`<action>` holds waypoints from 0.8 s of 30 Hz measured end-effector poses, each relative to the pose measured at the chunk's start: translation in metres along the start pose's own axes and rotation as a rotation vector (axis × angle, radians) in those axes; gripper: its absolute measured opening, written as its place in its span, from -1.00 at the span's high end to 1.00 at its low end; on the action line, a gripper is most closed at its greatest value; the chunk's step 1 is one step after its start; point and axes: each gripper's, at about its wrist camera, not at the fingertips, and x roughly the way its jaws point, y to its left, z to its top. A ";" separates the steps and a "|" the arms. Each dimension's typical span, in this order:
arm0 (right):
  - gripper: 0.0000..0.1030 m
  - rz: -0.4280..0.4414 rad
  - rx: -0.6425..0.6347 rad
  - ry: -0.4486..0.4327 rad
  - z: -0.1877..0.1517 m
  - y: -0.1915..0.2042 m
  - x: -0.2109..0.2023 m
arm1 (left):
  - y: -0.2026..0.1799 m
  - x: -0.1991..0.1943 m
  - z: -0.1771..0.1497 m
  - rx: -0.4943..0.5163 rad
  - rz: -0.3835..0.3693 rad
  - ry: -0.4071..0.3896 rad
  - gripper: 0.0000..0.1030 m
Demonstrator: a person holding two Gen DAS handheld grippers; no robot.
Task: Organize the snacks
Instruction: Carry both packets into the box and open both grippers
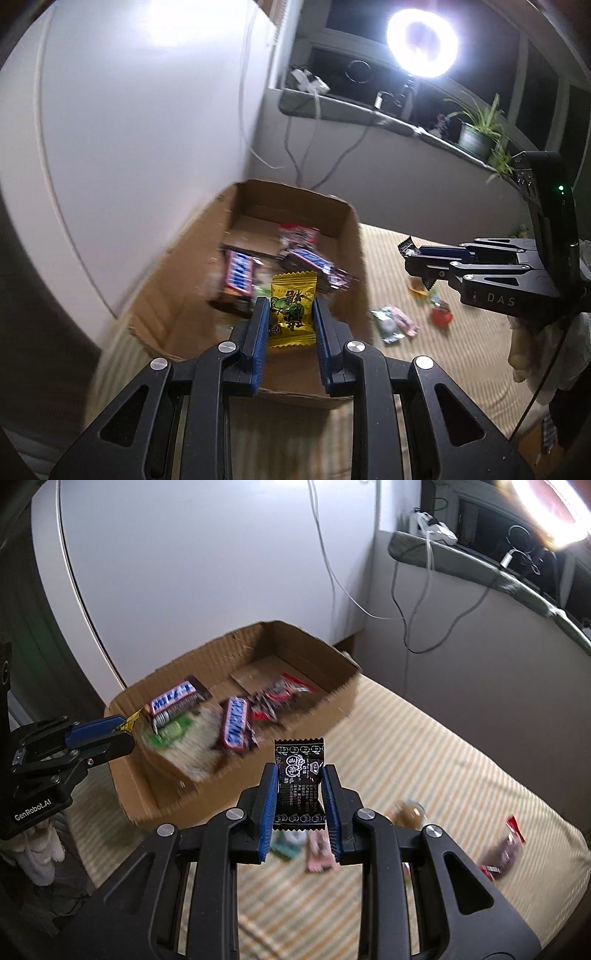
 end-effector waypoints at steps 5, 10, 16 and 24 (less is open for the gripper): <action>0.52 0.012 -0.024 0.004 0.020 0.014 0.016 | 0.021 0.000 0.004 -0.022 0.051 -0.011 0.57; 0.52 0.029 -0.030 0.013 0.036 0.022 0.033 | 0.037 0.003 0.008 -0.048 0.086 -0.021 0.57; 0.52 0.040 -0.029 0.023 0.044 0.028 0.045 | 0.043 0.010 0.009 -0.052 0.101 -0.014 0.57; 0.51 0.062 -0.028 0.033 0.047 0.032 0.054 | 0.042 0.014 0.012 -0.052 0.100 -0.013 0.56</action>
